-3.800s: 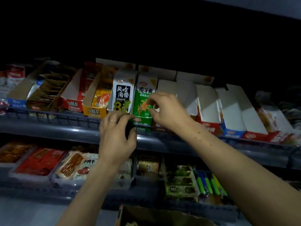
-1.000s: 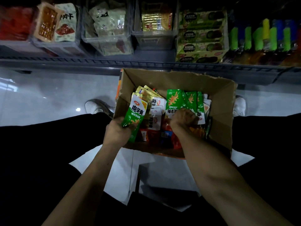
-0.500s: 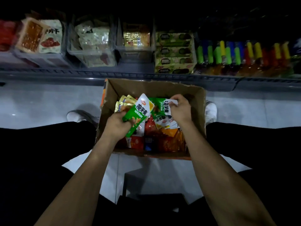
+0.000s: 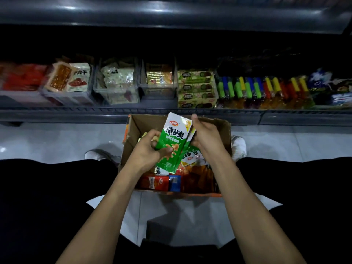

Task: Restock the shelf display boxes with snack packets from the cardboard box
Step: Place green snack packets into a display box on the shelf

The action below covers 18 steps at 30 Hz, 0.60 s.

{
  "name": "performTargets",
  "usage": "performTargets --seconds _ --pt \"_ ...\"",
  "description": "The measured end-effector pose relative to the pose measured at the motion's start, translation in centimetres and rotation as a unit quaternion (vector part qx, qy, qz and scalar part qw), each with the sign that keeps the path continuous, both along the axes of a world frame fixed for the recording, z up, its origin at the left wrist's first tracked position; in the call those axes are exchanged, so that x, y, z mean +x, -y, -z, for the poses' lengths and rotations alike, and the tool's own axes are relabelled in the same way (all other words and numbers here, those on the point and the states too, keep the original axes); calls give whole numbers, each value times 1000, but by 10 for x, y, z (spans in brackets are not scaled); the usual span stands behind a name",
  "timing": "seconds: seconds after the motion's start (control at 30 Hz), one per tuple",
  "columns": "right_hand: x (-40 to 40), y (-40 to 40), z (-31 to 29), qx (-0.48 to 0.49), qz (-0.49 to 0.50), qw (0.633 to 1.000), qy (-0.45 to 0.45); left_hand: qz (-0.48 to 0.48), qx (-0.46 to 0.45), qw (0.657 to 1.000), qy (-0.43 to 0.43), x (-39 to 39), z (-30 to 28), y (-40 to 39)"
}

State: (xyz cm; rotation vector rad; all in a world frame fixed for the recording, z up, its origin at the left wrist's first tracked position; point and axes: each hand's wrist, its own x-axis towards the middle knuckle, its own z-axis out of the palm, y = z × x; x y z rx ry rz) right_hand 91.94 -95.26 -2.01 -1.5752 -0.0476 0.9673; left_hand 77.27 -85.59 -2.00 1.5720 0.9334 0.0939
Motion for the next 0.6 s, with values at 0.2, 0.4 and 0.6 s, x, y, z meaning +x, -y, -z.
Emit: performTargets --seconds 0.2,0.4,0.6 --pt "-19 -6 -4 -13 -165 983 73 15 46 998 -28 -11 -4 -10" --pt "-24 -15 -8 -9 -155 973 171 -23 -7 999 -26 -9 -17 -14" --pt "-37 -12 -18 -10 -162 915 370 -57 -6 997 -48 -2 -34 -18"
